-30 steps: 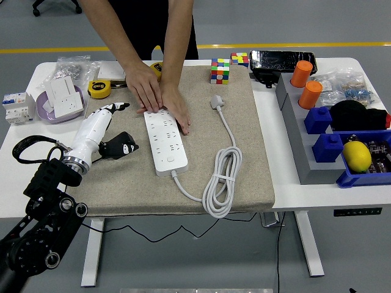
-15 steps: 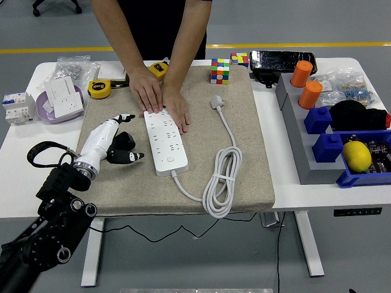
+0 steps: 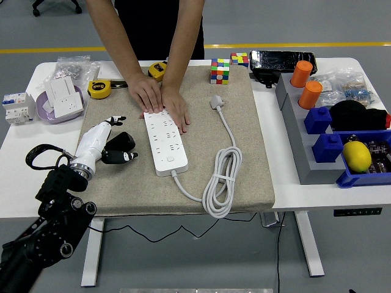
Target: Pick up the plug,place it near the board,insert it into the board,press the button
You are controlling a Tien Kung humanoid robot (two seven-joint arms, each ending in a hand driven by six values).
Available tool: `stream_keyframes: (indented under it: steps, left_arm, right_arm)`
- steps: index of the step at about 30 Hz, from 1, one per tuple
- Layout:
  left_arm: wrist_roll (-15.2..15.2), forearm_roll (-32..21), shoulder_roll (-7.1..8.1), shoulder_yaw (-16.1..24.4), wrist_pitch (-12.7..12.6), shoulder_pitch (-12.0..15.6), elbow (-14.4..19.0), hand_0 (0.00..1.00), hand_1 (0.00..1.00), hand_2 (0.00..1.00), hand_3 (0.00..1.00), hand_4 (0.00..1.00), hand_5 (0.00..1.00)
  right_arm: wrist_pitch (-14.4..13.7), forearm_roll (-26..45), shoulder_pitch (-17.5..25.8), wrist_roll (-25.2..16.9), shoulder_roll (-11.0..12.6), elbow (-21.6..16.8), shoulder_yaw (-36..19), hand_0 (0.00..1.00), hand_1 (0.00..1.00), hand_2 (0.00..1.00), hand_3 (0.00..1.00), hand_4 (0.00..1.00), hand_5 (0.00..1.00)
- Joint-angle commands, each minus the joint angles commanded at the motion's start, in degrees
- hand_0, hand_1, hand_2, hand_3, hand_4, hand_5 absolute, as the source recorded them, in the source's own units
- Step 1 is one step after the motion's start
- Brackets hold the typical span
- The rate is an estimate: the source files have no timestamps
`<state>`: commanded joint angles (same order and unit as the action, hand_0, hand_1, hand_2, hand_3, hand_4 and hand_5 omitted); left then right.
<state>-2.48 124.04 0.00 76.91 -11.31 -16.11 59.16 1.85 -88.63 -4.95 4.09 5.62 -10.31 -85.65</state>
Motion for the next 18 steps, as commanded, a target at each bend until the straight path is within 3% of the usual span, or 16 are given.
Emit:
stream_keyframes:
  steps: [2,3,18]
  left_arm:
    - [0.1,0.2,0.00,0.2,0.0,-0.3,-0.5,0.827,0.752,0.612,0.653,0.998,0.129]
    - [0.2,0.2,0.00,0.3,0.0,-0.5,-0.9,0.807,0.726,0.566,0.575,0.998,0.126]
    - [0.8,2.3,0.00,2.1,-0.7,-2.4,-5.2,0.765,0.723,0.561,0.518,0.998,0.142]
  right_arm:
    - [0.0,0.0,0.0,0.0,0.0,0.0,0.0,0.847,0.781,0.767,0.790,0.998,0.988]
    - [0.0,0.0,0.0,0.0,0.0,0.0,0.0,0.848,0.781,0.766,0.789,0.998,0.987]
    - [0.0,0.0,-0.1,0.0,0.0,0.0,-0.1,0.846,0.780,0.766,0.789,0.998,0.986]
